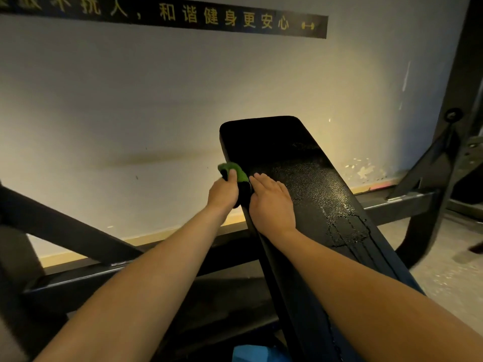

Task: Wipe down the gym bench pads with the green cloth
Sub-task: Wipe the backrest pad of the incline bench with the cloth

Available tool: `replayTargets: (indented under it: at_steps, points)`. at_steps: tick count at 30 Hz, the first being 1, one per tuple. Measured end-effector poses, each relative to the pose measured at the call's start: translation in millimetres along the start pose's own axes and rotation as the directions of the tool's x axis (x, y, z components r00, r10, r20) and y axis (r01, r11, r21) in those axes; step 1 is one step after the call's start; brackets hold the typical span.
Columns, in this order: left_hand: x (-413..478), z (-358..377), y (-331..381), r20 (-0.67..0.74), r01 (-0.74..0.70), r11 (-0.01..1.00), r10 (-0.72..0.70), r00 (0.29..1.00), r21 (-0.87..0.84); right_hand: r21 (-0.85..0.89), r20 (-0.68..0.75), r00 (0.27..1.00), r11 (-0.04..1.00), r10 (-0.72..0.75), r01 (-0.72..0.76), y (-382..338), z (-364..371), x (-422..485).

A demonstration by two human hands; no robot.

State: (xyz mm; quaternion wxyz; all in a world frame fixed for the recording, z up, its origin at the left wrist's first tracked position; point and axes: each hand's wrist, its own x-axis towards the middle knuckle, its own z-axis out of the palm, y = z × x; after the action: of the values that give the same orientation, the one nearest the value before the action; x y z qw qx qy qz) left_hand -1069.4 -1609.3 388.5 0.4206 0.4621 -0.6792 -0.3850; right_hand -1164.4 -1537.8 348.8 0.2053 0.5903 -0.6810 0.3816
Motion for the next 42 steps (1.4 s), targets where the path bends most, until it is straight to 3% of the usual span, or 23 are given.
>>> replayTargets:
  at_steps: [4,8,15,18,21,25,33,37,40,42]
  points:
    - [18,17,18,0.002,0.043,0.984,-0.044,0.999,-0.175,0.101,-0.057,0.998,0.995,0.021,-0.015,-1,-3,2]
    - [18,23,4,-0.029,0.0,0.994,-0.003,1.0,-0.109,0.124,-0.057,0.997,0.991,0.054,-0.046,1,-5,3]
    - [-27,24,-9,0.003,0.065,0.997,-0.065,0.998,0.039,0.164,0.033,0.997,0.984,0.064,-0.069,3,-14,-3]
    - [-55,26,-15,0.006,0.068,0.994,-0.068,0.998,0.086,0.085,0.092,0.996,0.996,-0.014,0.006,9,-17,-13]
    - [-73,30,-22,0.014,0.071,0.99,-0.073,0.997,0.121,0.043,0.049,0.999,0.999,-0.006,0.004,14,-24,-34]
    - [-97,37,-33,0.019,0.078,0.995,-0.08,0.997,0.068,0.014,0.039,0.999,1.0,0.011,-0.012,16,-35,-62]
    - [-144,41,-43,0.039,0.137,0.991,-0.137,0.99,0.003,0.126,0.118,0.993,0.992,0.004,-0.019,25,-41,-81]
    - [-149,32,-48,0.043,0.104,0.994,-0.105,0.993,0.036,0.291,0.193,0.979,0.949,0.066,-0.121,18,-48,-85]
    - [-149,25,-52,-0.029,0.012,0.998,-0.014,0.999,-0.062,0.352,0.304,0.949,0.917,0.076,-0.186,10,-65,-82]
    - [-149,20,-49,-0.033,0.006,0.978,-0.013,0.999,-0.21,0.314,0.369,0.929,0.941,0.002,-0.127,2,-77,-84]
